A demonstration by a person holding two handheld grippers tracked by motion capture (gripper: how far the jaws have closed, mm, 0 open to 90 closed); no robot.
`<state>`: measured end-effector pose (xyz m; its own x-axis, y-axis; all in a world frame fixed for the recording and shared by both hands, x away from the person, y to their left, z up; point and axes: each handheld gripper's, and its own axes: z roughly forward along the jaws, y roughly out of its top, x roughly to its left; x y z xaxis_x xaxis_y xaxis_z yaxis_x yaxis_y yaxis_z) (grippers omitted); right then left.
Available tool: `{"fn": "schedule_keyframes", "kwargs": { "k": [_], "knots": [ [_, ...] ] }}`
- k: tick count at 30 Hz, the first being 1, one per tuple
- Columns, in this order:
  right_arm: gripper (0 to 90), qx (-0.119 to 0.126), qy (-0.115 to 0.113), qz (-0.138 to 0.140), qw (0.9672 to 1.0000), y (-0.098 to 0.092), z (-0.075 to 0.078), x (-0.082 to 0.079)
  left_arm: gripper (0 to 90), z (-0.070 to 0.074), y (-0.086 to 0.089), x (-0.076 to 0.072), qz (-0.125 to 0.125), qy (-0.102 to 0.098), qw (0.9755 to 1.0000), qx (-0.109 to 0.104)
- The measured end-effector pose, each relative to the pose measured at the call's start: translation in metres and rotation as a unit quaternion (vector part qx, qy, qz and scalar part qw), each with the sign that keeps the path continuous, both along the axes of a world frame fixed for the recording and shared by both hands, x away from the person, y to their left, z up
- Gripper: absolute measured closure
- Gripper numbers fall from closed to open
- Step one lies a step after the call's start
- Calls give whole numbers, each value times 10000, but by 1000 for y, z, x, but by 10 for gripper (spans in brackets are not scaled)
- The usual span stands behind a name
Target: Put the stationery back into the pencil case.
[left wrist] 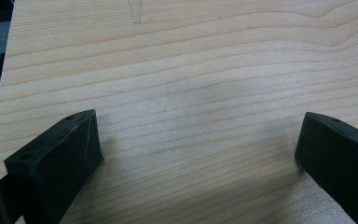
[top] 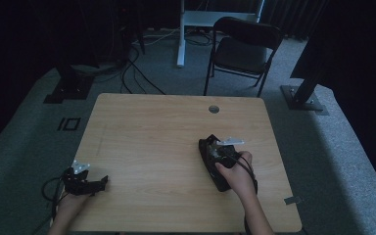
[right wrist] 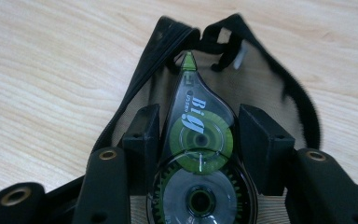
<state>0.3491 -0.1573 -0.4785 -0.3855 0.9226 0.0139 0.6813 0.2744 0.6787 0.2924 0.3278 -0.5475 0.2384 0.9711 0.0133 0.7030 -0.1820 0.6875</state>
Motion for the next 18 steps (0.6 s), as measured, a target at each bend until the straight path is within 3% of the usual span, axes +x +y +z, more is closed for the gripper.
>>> {"fn": "schedule_keyframes", "kwargs": {
  "k": [9, 11, 13, 18],
  "knots": [
    [499, -76, 263, -174, 9995, 5, -6, 7, 4, 0, 0, 0, 2, -2, 10000, -2],
    [499, -210, 236, -318, 9990, 5, -8, 8, 5, 0, 0, 0, -1, -1, 10000, -1],
    [499, -84, 307, -370, 9988, 4, -10, 9, 4, 0, 0, 0, 2, -1, 10000, -2],
    [499, -127, 387, -392, 9984, 6, -14, 11, 4, 0, 0, 0, 0, 0, 10000, 1]
  ]
}}
